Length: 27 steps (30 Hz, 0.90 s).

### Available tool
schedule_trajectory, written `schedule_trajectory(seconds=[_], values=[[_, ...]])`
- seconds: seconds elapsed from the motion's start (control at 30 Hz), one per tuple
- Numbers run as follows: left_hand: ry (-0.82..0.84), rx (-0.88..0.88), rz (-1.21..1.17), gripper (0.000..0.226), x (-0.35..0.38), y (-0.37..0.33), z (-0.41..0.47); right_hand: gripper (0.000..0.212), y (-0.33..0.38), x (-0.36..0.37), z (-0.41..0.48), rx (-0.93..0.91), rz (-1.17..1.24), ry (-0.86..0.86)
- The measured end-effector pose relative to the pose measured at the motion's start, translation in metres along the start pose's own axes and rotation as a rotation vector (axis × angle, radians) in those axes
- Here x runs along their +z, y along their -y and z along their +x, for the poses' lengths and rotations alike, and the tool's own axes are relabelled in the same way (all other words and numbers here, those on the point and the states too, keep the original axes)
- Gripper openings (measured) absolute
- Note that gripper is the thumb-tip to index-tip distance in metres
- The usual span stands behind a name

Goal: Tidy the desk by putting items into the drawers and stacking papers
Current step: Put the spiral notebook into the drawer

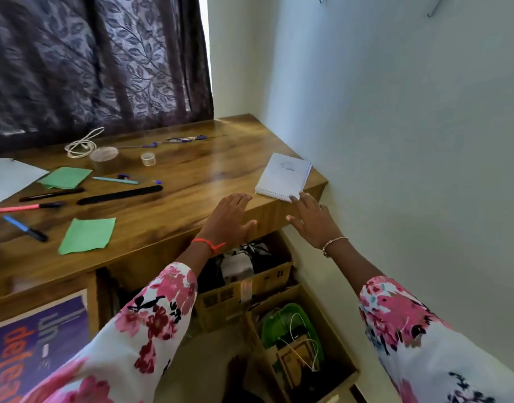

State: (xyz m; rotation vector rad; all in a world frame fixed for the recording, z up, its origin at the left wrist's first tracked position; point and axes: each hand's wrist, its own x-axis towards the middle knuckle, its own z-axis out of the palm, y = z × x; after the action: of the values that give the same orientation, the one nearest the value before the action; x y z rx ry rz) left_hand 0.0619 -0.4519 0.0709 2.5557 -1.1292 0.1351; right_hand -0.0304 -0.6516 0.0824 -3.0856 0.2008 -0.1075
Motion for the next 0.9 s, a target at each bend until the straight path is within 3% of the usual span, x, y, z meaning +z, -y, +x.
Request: schedule_trajectory(seconds=[0.37,0.5,0.63,0.7,0.83,0.9], values=[[0.178,-0.070,-0.170,0.061,0.037,0.041,0.147,0.056,-0.042,0.033,0.131,0.196,0.114,0.114],[0.220,-0.160,-0.242,0.058,0.048,0.049,0.186,0.056,-0.049,0.038,0.171,0.432,0.292,0.052],[0.240,-0.260,-0.326,0.029,0.059,0.050,0.212,0.053,-0.057,0.055,0.202,0.713,0.336,0.079],[0.235,-0.327,-0.362,0.023,0.063,0.050,0.222,0.042,-0.058,0.060,0.212,0.782,0.295,0.096],[0.187,-0.460,-0.471,0.039,0.068,0.051,0.238,0.031,-0.056,0.057,0.228,0.900,0.434,0.114],[0.188,-0.510,-0.529,0.024,0.067,0.050,0.242,0.031,-0.057,0.055,0.234,0.925,0.505,0.098]])
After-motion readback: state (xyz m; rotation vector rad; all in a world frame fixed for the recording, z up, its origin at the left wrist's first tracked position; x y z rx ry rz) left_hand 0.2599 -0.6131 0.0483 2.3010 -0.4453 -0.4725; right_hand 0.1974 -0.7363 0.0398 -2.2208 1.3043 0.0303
